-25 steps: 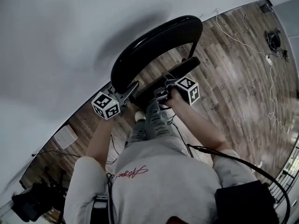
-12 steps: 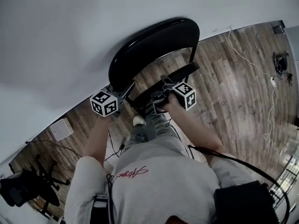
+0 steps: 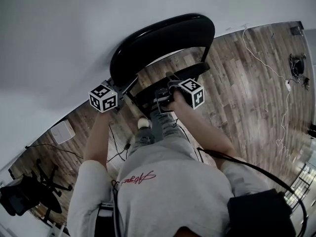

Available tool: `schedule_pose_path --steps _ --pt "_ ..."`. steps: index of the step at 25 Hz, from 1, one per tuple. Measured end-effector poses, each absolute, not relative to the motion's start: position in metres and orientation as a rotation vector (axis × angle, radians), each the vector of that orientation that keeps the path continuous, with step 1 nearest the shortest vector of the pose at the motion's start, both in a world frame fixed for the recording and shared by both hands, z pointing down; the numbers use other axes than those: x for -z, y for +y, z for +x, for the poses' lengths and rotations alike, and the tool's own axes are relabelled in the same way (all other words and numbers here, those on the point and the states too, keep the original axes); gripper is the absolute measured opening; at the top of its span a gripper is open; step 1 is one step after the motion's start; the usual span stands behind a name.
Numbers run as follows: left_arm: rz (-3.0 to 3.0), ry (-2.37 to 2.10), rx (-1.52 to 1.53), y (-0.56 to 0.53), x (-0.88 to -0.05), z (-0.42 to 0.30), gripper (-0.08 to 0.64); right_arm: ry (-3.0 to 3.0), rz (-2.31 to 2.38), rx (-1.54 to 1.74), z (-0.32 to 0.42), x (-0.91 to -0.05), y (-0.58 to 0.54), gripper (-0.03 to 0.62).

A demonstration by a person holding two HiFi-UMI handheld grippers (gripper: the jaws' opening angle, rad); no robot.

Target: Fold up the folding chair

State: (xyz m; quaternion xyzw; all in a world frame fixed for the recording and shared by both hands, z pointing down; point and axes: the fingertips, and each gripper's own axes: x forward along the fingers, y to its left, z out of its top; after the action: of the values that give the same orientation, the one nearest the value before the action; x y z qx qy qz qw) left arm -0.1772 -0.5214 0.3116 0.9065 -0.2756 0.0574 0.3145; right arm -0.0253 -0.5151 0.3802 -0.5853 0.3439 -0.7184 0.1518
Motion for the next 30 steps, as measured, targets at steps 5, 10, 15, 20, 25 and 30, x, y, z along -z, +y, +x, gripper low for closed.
schedule_pose_path --steps 5,10,15,20,25,30 --pt "2.445 -0.718 -0.162 -0.511 -0.300 -0.174 0.074 0.967 -1.653 2.075 -0.031 -0.373 -0.518 0.181" --pt "2.479 -0.713 -0.175 -0.512 -0.299 -0.175 0.074 0.995 -1.633 2.097 -0.037 -0.377 -0.527 0.181" --pt "2.505 -0.699 -0.196 -0.510 -0.296 -0.174 0.074 1.023 -1.633 2.084 -0.038 -0.375 -0.530 0.181" --pt "2.465 -0.715 -0.213 -0.516 -0.302 -0.178 0.089 1.201 -1.672 1.997 -0.042 -0.376 -0.537 0.196" --pt "2.464 -0.832 -0.379 -0.520 -0.302 -0.195 0.224 1.543 -1.605 1.895 -0.052 -0.362 -0.534 0.222" --pt "2.405 -0.936 -0.245 -0.513 -0.289 -0.226 0.262 1.833 -1.687 1.686 -0.050 -0.344 -0.524 0.230"
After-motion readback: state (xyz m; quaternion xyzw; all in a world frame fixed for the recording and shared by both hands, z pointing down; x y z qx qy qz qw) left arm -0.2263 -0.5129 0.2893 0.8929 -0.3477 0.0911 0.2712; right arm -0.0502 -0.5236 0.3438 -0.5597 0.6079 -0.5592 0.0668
